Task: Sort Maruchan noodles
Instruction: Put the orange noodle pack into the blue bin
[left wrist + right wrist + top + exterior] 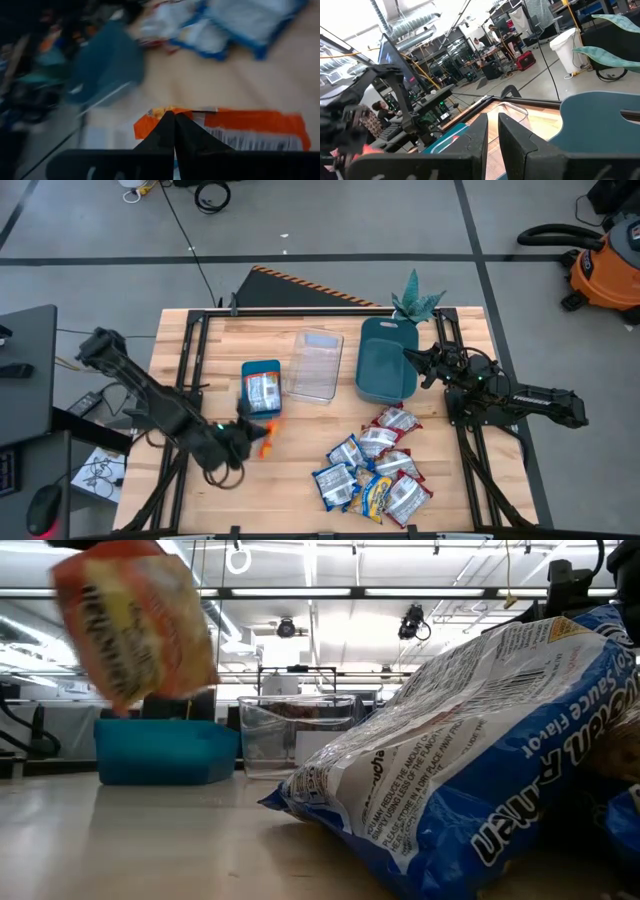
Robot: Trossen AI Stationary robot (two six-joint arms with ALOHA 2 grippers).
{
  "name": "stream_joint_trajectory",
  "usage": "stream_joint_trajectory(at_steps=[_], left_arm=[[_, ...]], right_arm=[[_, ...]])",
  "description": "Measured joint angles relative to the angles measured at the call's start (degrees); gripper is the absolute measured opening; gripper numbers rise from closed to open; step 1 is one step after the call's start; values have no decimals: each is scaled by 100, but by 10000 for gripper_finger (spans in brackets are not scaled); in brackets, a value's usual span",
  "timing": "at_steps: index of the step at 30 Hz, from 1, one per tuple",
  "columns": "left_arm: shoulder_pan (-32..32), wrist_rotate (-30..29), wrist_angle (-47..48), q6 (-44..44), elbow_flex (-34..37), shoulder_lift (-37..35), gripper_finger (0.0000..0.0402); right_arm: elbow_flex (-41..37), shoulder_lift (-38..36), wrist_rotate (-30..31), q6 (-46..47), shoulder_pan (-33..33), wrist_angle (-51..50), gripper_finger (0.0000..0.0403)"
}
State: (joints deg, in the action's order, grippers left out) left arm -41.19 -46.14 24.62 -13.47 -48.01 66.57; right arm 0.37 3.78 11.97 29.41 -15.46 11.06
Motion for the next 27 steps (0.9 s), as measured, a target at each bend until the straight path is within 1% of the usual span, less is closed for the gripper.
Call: stream_joint_trajectory(at_steps=[4,7,9,11,18,21,25,27], left_arm=[[126,-703,798,319,0,-641,1],[525,-795,1485,787,0,-964,1],[901,-652,1828,1022,12,-1049,1],[1298,-444,1921,1032,123,-1073,1],[2608,467,1342,18,637,-1074,0],[3106,884,1212,-190,762,-1076,0],[3571,1421,935,-336,905,-1074,0],[3642,1419,920,-546,884,-1106,0]], right_arm=[[-1,1,0,0,0,-1,50],[-1,0,0,0,0,-1,50],[-1,0,0,0,0,0,50],[-1,1,0,0,0,-1,50],[0,1,-2,0,0,-1,50],[0,1,-2,0,0,0,50],[1,1,-2,0,0,1,50],[0,0,-4,0,0,0,50]])
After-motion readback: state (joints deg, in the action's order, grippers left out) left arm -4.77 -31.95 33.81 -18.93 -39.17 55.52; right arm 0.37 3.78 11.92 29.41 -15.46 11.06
